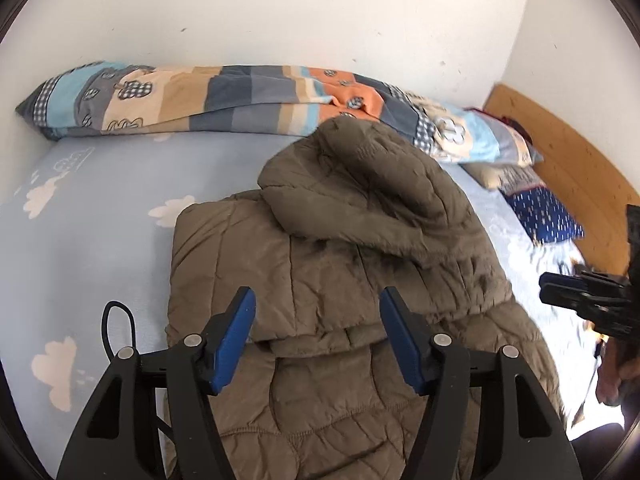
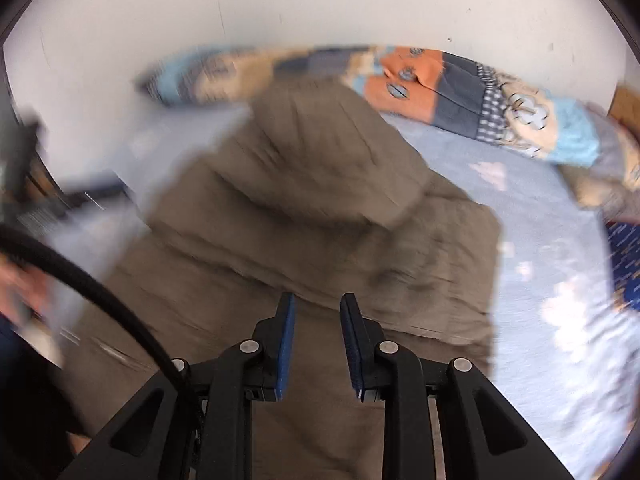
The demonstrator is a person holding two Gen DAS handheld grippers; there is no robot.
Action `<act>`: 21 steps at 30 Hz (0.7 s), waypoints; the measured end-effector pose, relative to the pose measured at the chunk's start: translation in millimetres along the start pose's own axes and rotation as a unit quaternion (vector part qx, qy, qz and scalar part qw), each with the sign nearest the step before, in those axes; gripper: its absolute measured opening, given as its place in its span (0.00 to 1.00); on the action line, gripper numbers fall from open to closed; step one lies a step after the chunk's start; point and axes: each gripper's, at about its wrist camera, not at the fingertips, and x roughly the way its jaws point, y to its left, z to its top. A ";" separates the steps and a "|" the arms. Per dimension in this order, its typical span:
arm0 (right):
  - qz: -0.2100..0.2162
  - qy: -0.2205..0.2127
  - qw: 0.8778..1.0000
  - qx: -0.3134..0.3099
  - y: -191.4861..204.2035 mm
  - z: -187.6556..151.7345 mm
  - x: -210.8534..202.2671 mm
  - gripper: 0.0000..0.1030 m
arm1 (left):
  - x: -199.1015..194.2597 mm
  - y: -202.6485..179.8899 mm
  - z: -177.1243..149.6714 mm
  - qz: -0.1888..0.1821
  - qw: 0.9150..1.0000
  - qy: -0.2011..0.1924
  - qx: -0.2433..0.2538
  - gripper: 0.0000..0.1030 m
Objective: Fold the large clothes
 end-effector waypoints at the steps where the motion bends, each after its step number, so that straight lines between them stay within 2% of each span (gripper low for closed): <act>1: 0.015 -0.011 1.000 0.009 5.6 7.2 -4.5 0.33 | 3.2 2.3 0.4 0.000 1.000 -0.001 -0.011 0.62; 2: 0.029 -0.014 0.999 0.014 12.8 15.2 -3.9 0.42 | 6.3 2.4 2.2 -0.002 1.000 0.000 -0.019 0.62; 3: 0.049 -0.012 0.998 0.027 21.1 20.3 -0.5 0.44 | 10.9 5.2 3.7 -0.005 1.000 0.003 -0.024 0.62; 4: 0.091 -0.006 0.994 0.059 24.8 29.6 8.1 0.44 | 15.0 6.5 4.9 -0.005 1.000 0.007 -0.023 0.62; 6: 0.108 -0.009 0.990 0.095 34.3 42.0 21.7 0.44 | 21.6 10.0 8.3 0.000 1.000 0.012 -0.023 0.62; 9: 0.079 -0.014 0.993 0.082 50.0 70.1 43.1 0.44 | 22.6 18.4 15.4 -0.004 0.999 0.008 -0.038 0.62; 13: 0.012 0.023 0.999 -0.032 81.5 83.6 79.9 0.44 | 19.3 34.5 23.4 -0.008 0.998 0.003 -0.064 0.62; 16: -0.018 0.029 0.993 -0.111 110.6 83.1 101.1 0.44 | 18.1 46.0 27.0 -0.015 0.996 0.002 -0.084 0.62; 18: -0.019 0.033 0.989 -0.143 120.8 84.7 112.5 0.44 | 19.0 51.0 27.8 -0.016 0.995 0.005 -0.094 0.63; 21: -0.076 0.059 0.975 -0.203 130.7 87.3 147.5 0.43 | 23.0 53.6 28.2 -0.031 0.994 0.014 -0.102 0.65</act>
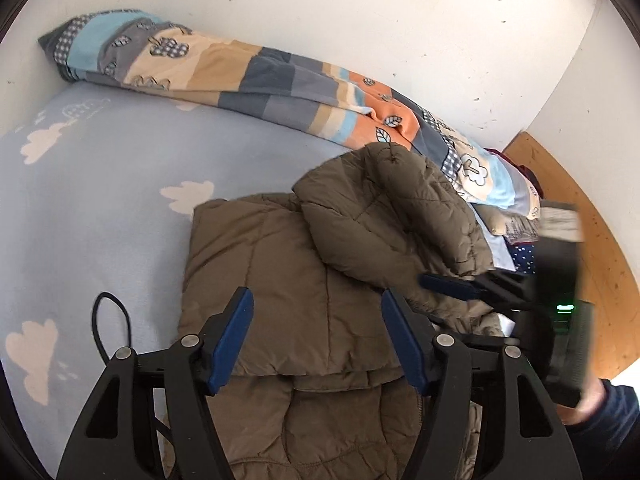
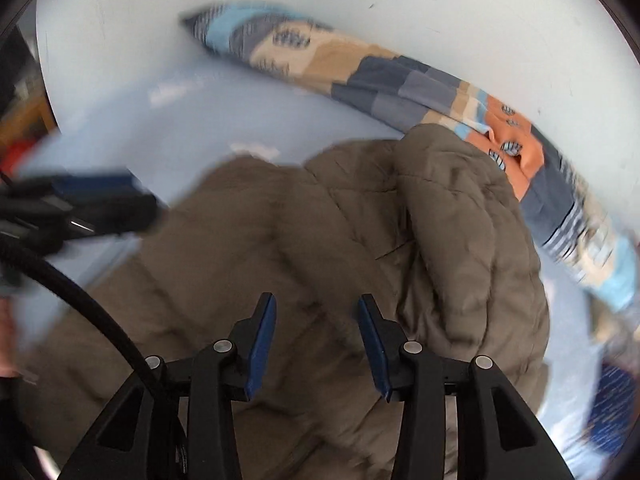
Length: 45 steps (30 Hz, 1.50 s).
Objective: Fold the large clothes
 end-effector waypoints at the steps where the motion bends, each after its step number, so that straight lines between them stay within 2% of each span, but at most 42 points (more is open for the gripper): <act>1: -0.006 0.007 1.000 -0.006 -0.5 1.9 8.2 0.38 | 2.3 0.1 1.3 -0.006 1.000 0.005 0.001 0.65; 2: -0.005 0.016 1.000 -0.006 -1.9 1.7 16.6 0.12 | 5.3 -0.6 3.2 -0.012 1.000 0.010 0.003 0.66; 3: -0.001 0.022 1.000 -0.001 -5.3 0.4 21.1 0.09 | 7.0 -1.8 4.2 -0.013 1.000 0.012 0.005 0.66; 7: 0.019 -0.014 0.999 0.022 -8.0 -10.5 -2.1 0.07 | 12.0 -7.6 8.1 -0.034 0.999 0.014 -0.004 0.66; 10: 0.064 -0.046 0.997 0.018 3.6 -23.7 -26.4 0.07 | 15.8 -17.2 8.1 -0.051 0.999 0.014 0.000 0.66; 13: 0.094 -0.032 0.995 0.009 19.0 -38.8 -24.3 0.07 | 29.9 -27.5 2.1 -0.036 0.999 0.028 0.015 0.66; 15: 0.084 -0.021 0.996 -0.001 23.4 -52.1 -15.9 0.16 | 38.3 -31.4 -3.2 -0.017 0.999 0.036 0.025 0.66; 17: 0.087 -0.018 0.996 0.009 16.7 -60.7 -15.2 0.27 | 40.4 -32.1 -4.4 -0.014 0.999 0.039 0.031 0.66; 20: 0.138 -0.059 0.988 0.044 -8.7 -66.5 -45.1 0.28 | 33.3 -30.6 0.6 -0.010 0.999 0.023 0.033 0.66; 22: 0.143 -0.086 0.984 0.059 -29.4 -64.8 -66.6 0.30 | 28.0 -34.9 9.0 -0.001 0.999 0.010 0.044 0.66; 24: 0.130 -0.108 0.982 0.081 -52.8 -58.7 -82.5 0.33 | 25.5 -43.3 21.6 0.005 0.998 -0.006 0.060 0.66; 26: 0.099 -0.134 0.979 0.120 -86.5 -48.0 -94.9 0.49 | 29.2 -49.0 36.0 0.011 0.998 -0.012 0.055 0.66; 27: 0.070 -0.136 0.978 0.143 -102.9 -40.3 -96.0 0.53 | 32.2 -51.0 44.3 0.013 0.999 -0.018 0.046 0.66; 29: 0.039 -0.134 0.971 0.196 -134.3 -28.1 -91.2 0.53 | 43.9 -59.1 63.6 0.014 0.999 -0.028 0.032 0.66; 31: 0.033 -0.118 0.962 0.245 -157.8 -17.7 -75.8 0.53 | 69.0 -70.1 82.0 0.035 0.999 -0.017 0.026 0.66; 32: 0.030 -0.112 0.958 0.263 -167.6 -13.9 -65.9 0.53 | 80.5 -74.7 87.2 0.027 0.999 -0.006 0.025 0.66; 33: 0.037 -0.104 0.953 0.281 -175.0 -9.1 -52.4 0.53 | 94.9 -79.7 91.4 0.017 0.999 0.009 0.026 0.66; 35: 0.068 -0.100 0.944 0.306 -182.5 -6.1 -32.8 0.53 | 120.2 -87.4 91.0 0.041 0.998 0.034 0.045 0.66; 38: 0.071 -0.070 0.947 0.306 -181.0 -14.1 -7.0 0.53 | 147.6 -84.4 69.5 0.091 0.990 0.075 0.081 0.66; 40: 0.079 -0.047 0.948 0.304 -175.9 -26.0 9.6 0.53 | 158.4 -73.5 49.3 0.104 0.986 0.092 0.089 0.66; 43: 0.064 -0.006 0.956 0.287 -165.0 -55.6 30.1 0.50 | 163.8 -65.4 29.7 0.110 0.985 0.094 0.094 0.68; 45: 0.064 0.013 0.954 0.292 -162.5 -73.1 46.6 0.49 | 166.6 -68.1 22.5 0.121 0.983 0.088 0.104 0.68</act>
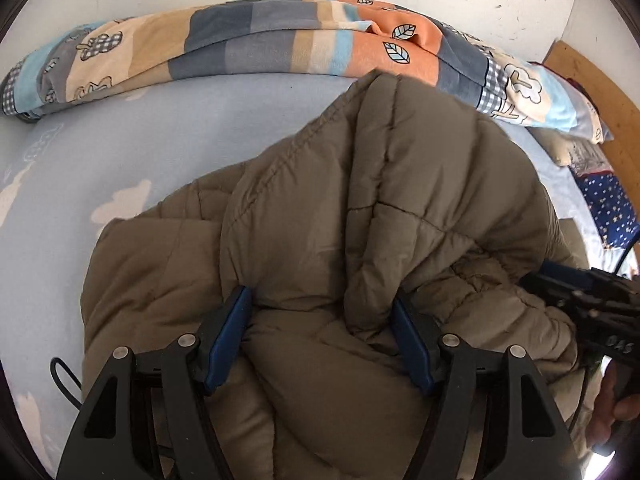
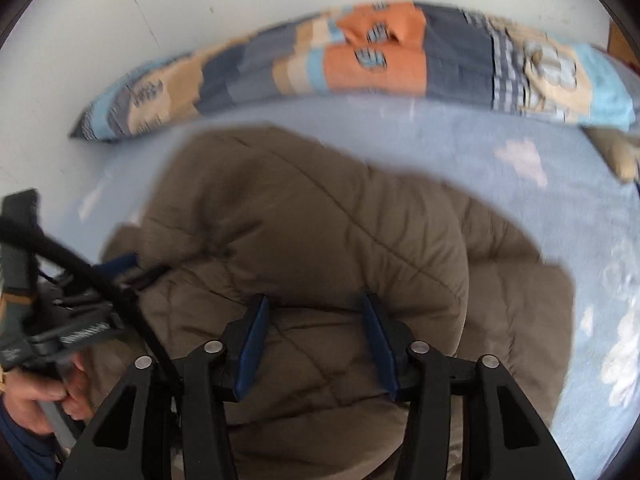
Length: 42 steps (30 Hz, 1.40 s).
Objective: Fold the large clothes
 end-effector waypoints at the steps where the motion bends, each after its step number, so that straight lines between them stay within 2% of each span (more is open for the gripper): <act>1: 0.000 0.004 1.000 0.004 -4.6 -5.0 6.3 0.49 | 1.8 -1.3 -1.4 0.006 1.000 0.001 0.005 0.68; 4: -0.014 0.002 1.000 -0.004 -6.4 -16.2 15.3 0.49 | 1.2 0.2 -2.1 0.009 1.000 0.002 0.004 0.68; 7: -0.023 0.006 1.000 -0.010 -2.6 -13.3 4.1 0.49 | -17.7 2.2 -6.7 -0.001 1.000 -0.017 0.005 0.68; 11: -0.002 -0.021 1.000 -0.012 1.1 -16.0 -32.7 0.49 | -56.2 5.7 -18.8 -0.029 0.998 -0.048 -0.004 0.68; 14: 0.015 -0.040 0.999 -0.018 5.8 -24.2 -58.6 0.49 | -75.7 1.6 -25.7 -0.028 0.997 -0.068 0.007 0.68; 16: 0.024 -0.051 0.998 -0.025 12.6 -30.6 -70.6 0.49 | -77.5 -2.8 -27.1 -0.033 0.997 -0.069 0.012 0.68; 18: 0.028 -0.056 0.997 -0.035 20.9 -36.5 -73.6 0.49 | -67.5 -8.0 -29.4 -0.021 0.998 -0.053 0.021 0.68; 21: 0.021 -0.042 0.998 -0.044 31.5 -41.8 -61.8 0.49 | -43.6 -9.3 -37.7 -0.005 1.000 -0.019 0.021 0.68; 26: 0.007 0.003 1.000 -0.030 20.8 -58.9 -22.9 0.47 | -32.2 -12.5 -51.3 0.011 0.999 -0.024 0.027 0.69; 29: 0.005 0.005 1.000 -0.019 15.5 -67.2 -11.1 0.47 | -26.0 -13.5 -53.4 0.017 0.999 -0.019 0.026 0.70; 32: -0.015 0.007 0.999 -0.031 20.9 -70.7 -4.7 0.48 | -27.8 -16.0 -55.0 0.026 0.999 -0.018 0.025 0.70; 36: -0.013 0.015 1.000 -0.019 21.2 -63.8 -17.3 0.47 | -66.9 -15.1 -59.4 0.012 0.998 -0.051 0.021 0.69; 39: 0.026 -0.021 0.999 -0.009 23.5 -64.8 -61.1 0.48 | -112.7 -8.5 -72.9 0.001 0.996 -0.091 0.019 0.69; 42: 0.051 -0.041 0.998 0.008 19.9 -82.2 -104.5 0.50 | -159.5 3.6 -92.8 -0.011 0.993 -0.121 0.010 0.69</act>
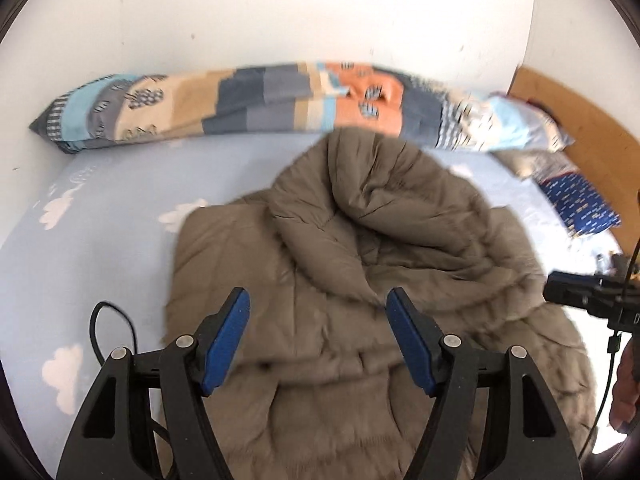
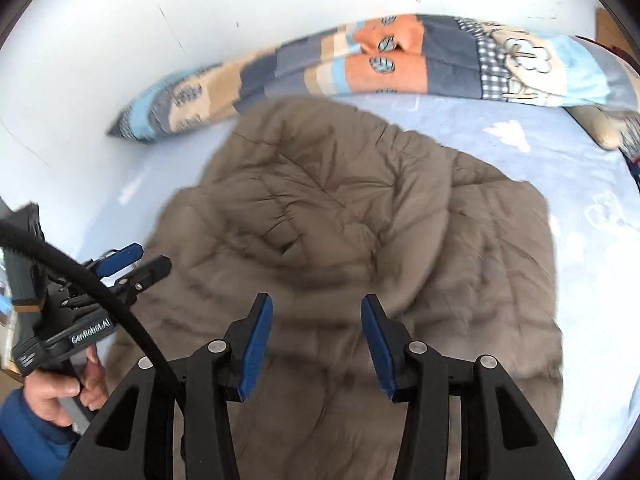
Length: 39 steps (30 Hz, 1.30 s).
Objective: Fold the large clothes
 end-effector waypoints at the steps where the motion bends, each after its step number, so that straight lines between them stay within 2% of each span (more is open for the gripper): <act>1: 0.008 -0.005 1.000 0.001 0.7 -6.7 -10.4 0.51 | -13.9 2.9 -3.9 -0.002 1.000 -0.008 -0.001 0.69; 6: 0.023 -0.043 0.999 0.004 2.7 -69.5 -79.9 0.54 | -87.4 14.0 -45.9 0.020 0.999 -0.041 0.012 0.69; 8: 0.019 -0.059 0.998 0.006 6.4 -95.0 -100.4 0.57 | -108.3 17.4 -69.9 0.028 0.999 -0.043 0.012 0.70; 12: 0.001 -0.060 0.998 0.008 9.8 -136.2 -122.3 0.57 | -133.0 30.2 -119.2 0.038 0.999 -0.032 -0.011 0.72; 14: 0.005 -0.060 0.998 0.017 6.9 -154.7 -129.8 0.57 | -135.1 37.7 -142.1 0.040 0.999 -0.018 -0.025 0.73; 16: 0.004 -0.060 0.998 0.031 2.1 -171.5 -135.5 0.57 | -128.8 48.2 -163.9 0.033 0.999 0.012 -0.041 0.73; 18: 0.004 -0.054 0.998 0.042 -2.3 -183.7 -137.0 0.57 | -118.7 57.9 -179.8 0.053 0.997 0.038 -0.048 0.73; 21: -0.006 -0.048 0.998 0.040 2.0 -191.5 -133.1 0.57 | -114.2 66.2 -192.2 0.061 0.995 0.051 -0.053 0.73; 25: -0.010 -0.037 0.999 0.030 10.5 -201.0 -126.8 0.57 | -110.9 63.0 -199.5 0.063 0.995 0.058 -0.045 0.73; 31: -0.022 0.019 0.999 0.028 18.1 -216.3 -95.3 0.57 | -80.9 50.2 -211.2 0.046 0.992 0.116 -0.035 0.73; 36: -0.035 0.055 0.998 0.010 21.1 -229.0 -76.8 0.57 | -79.6 39.7 -215.7 0.065 0.991 0.114 -0.006 0.76; 39: -0.035 0.059 0.998 0.014 19.4 -230.5 -73.6 0.57 | -80.6 38.0 -215.4 0.071 0.992 0.109 0.000 0.76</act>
